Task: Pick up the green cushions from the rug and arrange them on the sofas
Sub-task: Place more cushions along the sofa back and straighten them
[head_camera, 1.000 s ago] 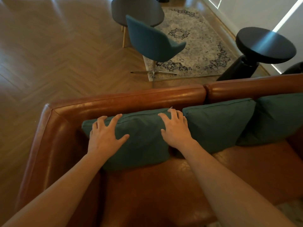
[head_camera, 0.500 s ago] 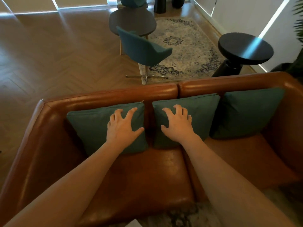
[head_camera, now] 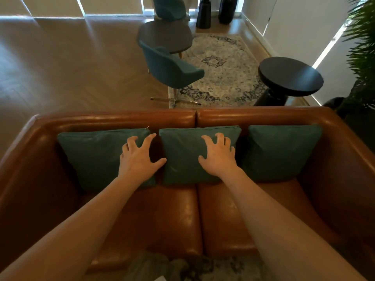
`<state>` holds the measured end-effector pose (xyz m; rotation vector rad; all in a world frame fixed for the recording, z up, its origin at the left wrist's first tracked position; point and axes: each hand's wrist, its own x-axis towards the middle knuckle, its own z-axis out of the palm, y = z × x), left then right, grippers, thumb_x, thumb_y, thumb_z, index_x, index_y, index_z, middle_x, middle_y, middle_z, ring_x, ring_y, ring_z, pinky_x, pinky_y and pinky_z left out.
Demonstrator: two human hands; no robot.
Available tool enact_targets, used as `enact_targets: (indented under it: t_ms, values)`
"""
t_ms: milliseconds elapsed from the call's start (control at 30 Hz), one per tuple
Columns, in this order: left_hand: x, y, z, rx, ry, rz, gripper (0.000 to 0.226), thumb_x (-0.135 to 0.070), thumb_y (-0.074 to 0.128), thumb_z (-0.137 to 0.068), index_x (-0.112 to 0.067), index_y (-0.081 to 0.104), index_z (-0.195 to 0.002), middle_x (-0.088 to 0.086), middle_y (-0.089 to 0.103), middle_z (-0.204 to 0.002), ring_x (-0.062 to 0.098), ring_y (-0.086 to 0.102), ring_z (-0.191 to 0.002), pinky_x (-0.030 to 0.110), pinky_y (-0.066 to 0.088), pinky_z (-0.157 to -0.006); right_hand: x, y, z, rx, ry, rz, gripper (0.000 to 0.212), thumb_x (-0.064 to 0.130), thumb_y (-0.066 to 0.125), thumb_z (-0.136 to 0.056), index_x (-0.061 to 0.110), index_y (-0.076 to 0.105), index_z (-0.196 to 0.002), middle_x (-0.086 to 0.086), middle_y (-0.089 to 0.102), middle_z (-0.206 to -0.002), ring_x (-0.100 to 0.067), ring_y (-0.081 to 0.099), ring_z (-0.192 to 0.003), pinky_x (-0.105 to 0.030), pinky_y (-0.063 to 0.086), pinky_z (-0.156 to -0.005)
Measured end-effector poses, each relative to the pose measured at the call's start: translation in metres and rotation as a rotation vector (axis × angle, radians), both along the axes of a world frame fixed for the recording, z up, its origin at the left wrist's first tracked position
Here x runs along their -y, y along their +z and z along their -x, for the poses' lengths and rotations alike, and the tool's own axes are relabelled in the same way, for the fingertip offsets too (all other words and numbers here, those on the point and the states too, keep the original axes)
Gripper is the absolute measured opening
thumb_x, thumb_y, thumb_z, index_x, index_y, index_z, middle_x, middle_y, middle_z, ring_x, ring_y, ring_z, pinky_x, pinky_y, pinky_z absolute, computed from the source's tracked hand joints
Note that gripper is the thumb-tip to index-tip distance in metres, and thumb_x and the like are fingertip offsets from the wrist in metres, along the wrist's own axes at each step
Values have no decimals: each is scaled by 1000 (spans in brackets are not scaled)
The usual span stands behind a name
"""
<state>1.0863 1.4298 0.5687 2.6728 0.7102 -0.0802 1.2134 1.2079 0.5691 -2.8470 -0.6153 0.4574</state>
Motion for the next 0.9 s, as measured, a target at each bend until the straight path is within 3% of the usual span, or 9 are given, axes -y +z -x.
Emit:
enact_targets:
  t_ms: [200,433,667,767,900]
  values:
    - [-8,-37,-57,-13,20,137,91,-59,69,-92,-53,10,-161,11,12,-167,45,24,-150,59,37,-116,8,-42,-57,-69,-40,-20,72,48,59,-106,46,22,-167,-8,1,-178,-41,3,-163,-68,21,-127]
    - [-9,-86,-138,-128,-128,128,91,-57,61,-98,-55,-4,-162,7,5,-173,41,16,-156,56,29,-122,23,-82,-130,-150,-55,19,69,46,54,-109,54,17,-167,0,-8,-181,-37,-10,-166,-70,12,-128]
    - [-5,-140,-205,-328,-236,12,91,-66,55,-97,-57,-11,-159,3,-13,-175,37,-8,-160,69,21,-122,16,-115,-207,-229,-20,114,68,54,49,-109,59,12,-166,2,-16,-180,-40,-18,-164,-78,4,-124]
    - [1,-159,-215,-306,-192,-114,93,-73,50,-95,-55,-16,-159,5,-22,-172,40,-15,-158,73,16,-121,10,-135,-233,-249,32,193,68,64,44,-108,60,9,-166,2,-19,-180,-41,-23,-163,-82,0,-120]
    - [12,-190,-223,-216,-98,-180,90,-82,39,-92,-51,-9,-162,9,-7,-173,41,-9,-158,71,19,-120,15,-180,-254,-260,13,157,64,76,33,-105,65,11,-164,4,-13,-181,-37,-22,-164,-84,-2,-119]
